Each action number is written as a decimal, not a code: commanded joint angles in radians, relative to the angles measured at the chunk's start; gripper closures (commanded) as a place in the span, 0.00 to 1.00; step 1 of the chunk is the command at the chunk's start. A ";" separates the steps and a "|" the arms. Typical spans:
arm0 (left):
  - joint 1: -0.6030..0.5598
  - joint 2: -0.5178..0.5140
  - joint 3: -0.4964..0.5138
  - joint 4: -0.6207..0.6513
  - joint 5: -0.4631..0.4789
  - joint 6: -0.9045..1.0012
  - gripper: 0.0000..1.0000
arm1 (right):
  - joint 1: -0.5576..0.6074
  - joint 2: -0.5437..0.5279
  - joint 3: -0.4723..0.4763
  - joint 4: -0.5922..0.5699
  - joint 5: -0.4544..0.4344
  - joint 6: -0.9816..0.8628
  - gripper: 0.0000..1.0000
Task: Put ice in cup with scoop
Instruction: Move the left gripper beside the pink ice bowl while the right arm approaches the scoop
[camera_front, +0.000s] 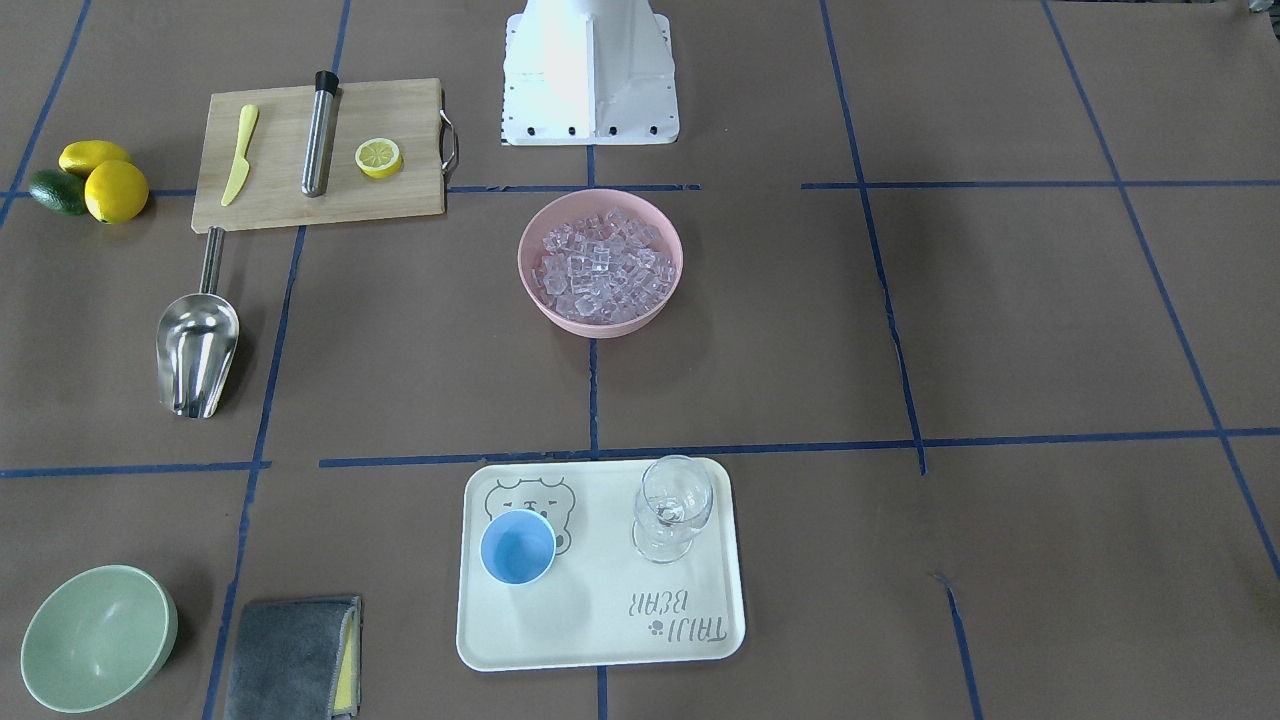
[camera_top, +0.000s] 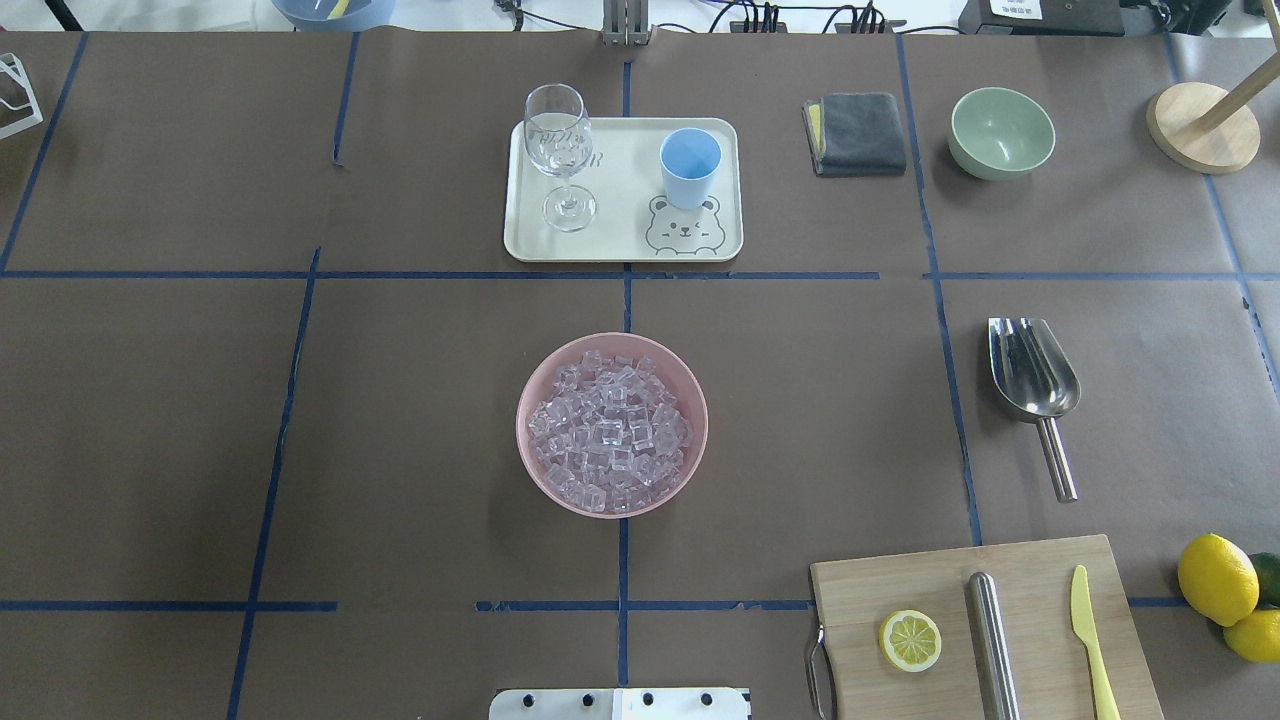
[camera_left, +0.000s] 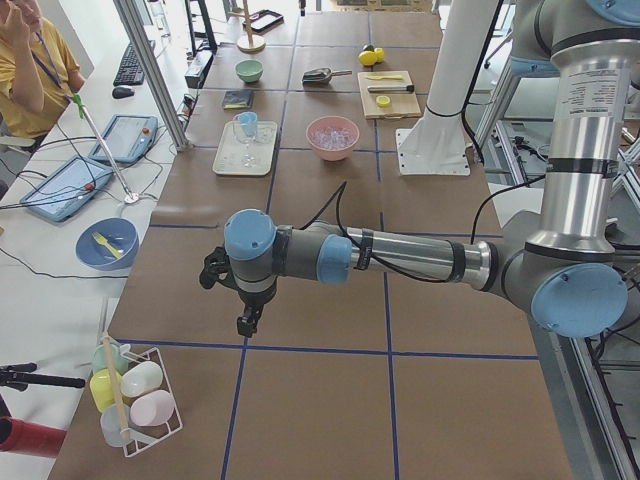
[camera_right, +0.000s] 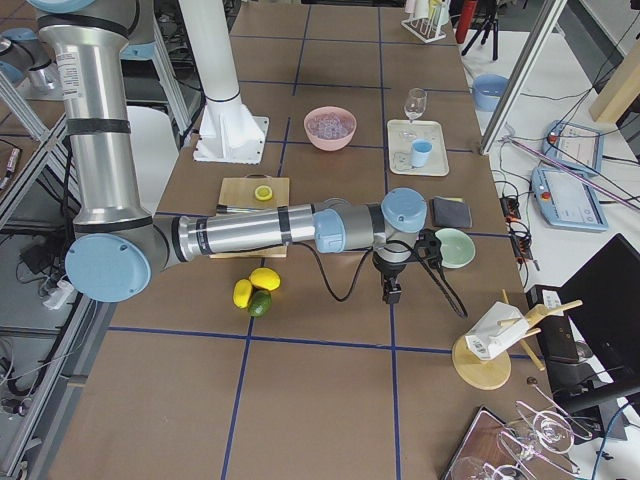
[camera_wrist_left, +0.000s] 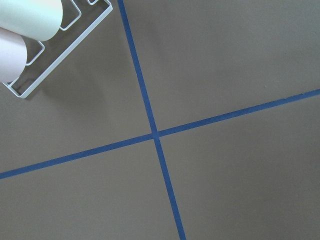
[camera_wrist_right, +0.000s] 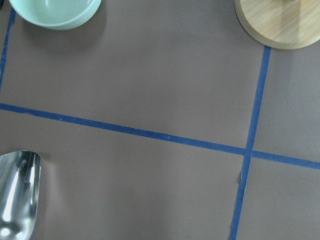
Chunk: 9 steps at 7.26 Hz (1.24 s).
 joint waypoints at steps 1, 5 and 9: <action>0.002 0.007 -0.064 -0.008 -0.008 0.011 0.00 | -0.001 -0.007 0.002 0.003 0.008 -0.011 0.00; 0.352 -0.029 -0.093 -0.201 -0.085 0.000 0.00 | -0.044 -0.078 0.000 0.268 0.014 0.003 0.00; 0.641 -0.091 -0.038 -0.697 -0.079 0.003 0.00 | -0.079 -0.079 0.006 0.290 0.037 0.102 0.00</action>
